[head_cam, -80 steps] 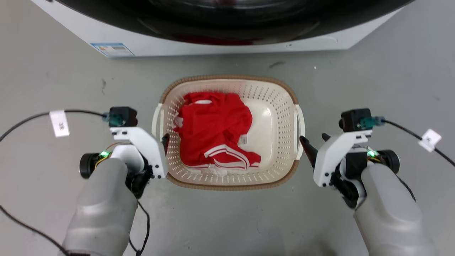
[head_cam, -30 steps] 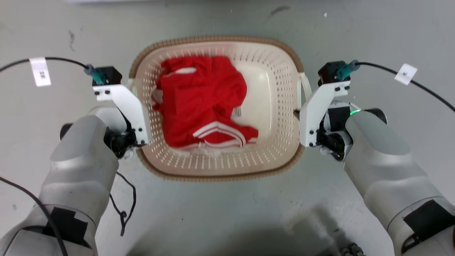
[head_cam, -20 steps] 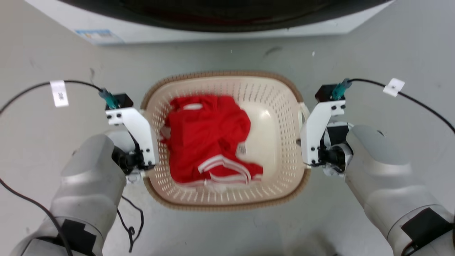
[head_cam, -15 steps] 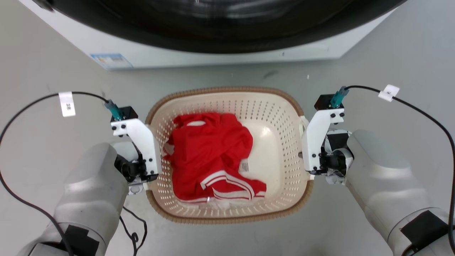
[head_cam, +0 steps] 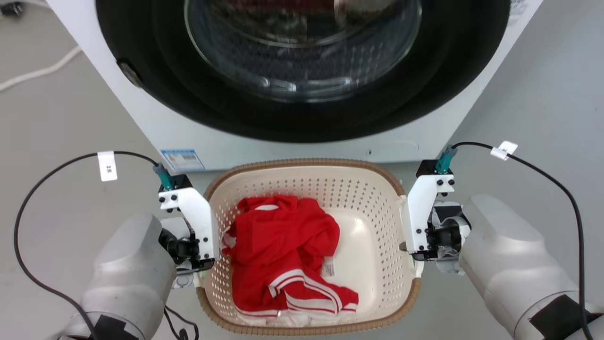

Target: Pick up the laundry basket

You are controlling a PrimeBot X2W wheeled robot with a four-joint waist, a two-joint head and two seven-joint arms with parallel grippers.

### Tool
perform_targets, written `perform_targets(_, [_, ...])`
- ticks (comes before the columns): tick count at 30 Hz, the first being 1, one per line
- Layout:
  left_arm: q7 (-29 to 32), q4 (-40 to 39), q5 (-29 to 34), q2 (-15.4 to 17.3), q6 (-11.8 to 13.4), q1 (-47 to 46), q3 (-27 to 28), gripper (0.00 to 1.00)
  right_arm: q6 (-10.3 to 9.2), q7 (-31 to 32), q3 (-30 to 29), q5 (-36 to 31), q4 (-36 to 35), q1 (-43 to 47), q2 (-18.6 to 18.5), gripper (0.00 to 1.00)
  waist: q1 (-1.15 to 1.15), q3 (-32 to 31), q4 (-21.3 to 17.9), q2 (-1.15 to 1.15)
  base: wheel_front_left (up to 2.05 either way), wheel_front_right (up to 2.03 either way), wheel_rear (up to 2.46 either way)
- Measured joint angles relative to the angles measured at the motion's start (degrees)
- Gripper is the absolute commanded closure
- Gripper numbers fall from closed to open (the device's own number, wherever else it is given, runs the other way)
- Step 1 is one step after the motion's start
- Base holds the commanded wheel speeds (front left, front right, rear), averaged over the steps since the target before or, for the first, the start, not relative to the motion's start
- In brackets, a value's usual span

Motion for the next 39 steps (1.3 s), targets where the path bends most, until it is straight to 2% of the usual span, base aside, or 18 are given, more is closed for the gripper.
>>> perform_targets(9, [3.2,0.5,-0.6,-0.8,0.2,2.2,-0.5,1.0,0.0,4.1,-0.2,0.7,0.8,1.4,-0.2,1.0,0.0,-7.3,0.4,0.0,0.0,0.0,0.0])
perform_targets(19, [3.9,0.7,-1.0,-1.5,0.4,4.8,-1.0,1.0,0.0,6.2,-0.9,0.0,1.1,3.3,-0.4,1.0,0.0,-12.8,0.7,0.0,0.0,0.0,0.0])
perform_targets(39, [4.0,0.9,-1.3,-2.4,0.3,7.8,-2.3,1.0,0.02,8.1,-4.5,-3.1,1.1,7.7,-0.3,1.0,0.0,-17.1,1.0,0.0,0.0,0.0,0.0])
